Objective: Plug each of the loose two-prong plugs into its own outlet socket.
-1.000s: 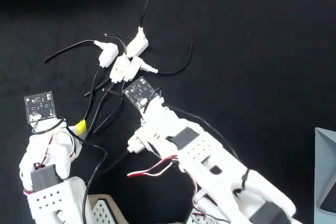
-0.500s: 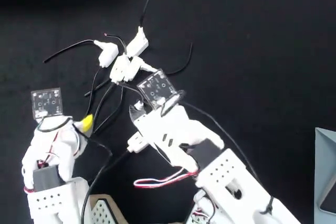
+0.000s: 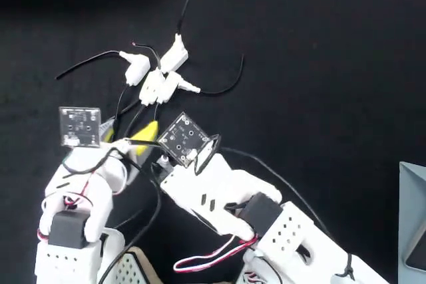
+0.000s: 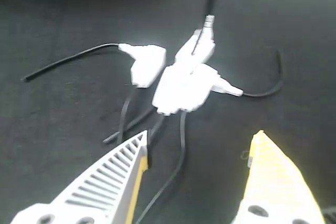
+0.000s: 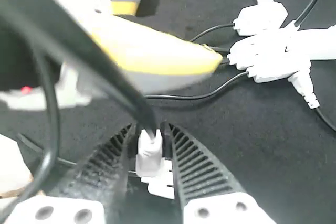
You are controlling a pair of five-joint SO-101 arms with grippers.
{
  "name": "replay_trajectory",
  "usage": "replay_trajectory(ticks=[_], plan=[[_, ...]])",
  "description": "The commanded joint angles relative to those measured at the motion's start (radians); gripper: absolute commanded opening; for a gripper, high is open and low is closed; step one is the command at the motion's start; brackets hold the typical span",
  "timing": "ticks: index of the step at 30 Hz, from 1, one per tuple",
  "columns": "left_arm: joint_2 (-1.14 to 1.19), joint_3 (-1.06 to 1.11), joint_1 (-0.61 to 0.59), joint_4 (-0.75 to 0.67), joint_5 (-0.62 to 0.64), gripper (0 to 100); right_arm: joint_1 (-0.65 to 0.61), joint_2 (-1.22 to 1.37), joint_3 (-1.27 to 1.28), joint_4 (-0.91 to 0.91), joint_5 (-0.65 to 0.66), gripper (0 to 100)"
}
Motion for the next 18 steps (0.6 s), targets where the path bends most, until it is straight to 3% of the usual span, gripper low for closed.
replay_trajectory(ticks=[1, 13, 16, 18], plan=[[-0.009, -0.050, 0.104, -0.023, 0.008, 31, -0.012, -0.015, 0.002, -0.003, -0.008, 1.2], [-0.167, -0.117, 0.237, 0.169, 0.003, 31, 0.060, -0.013, 0.016, -0.002, -0.008, 1.2], [-0.213, -0.090, 0.202, 0.166, 0.003, 31, 0.064, -0.013, 0.019, 0.006, -0.008, 1.2], [-0.213, -0.081, 0.117, 0.150, 0.008, 31, 0.066, -0.013, 0.036, 0.008, -0.008, 1.2]])
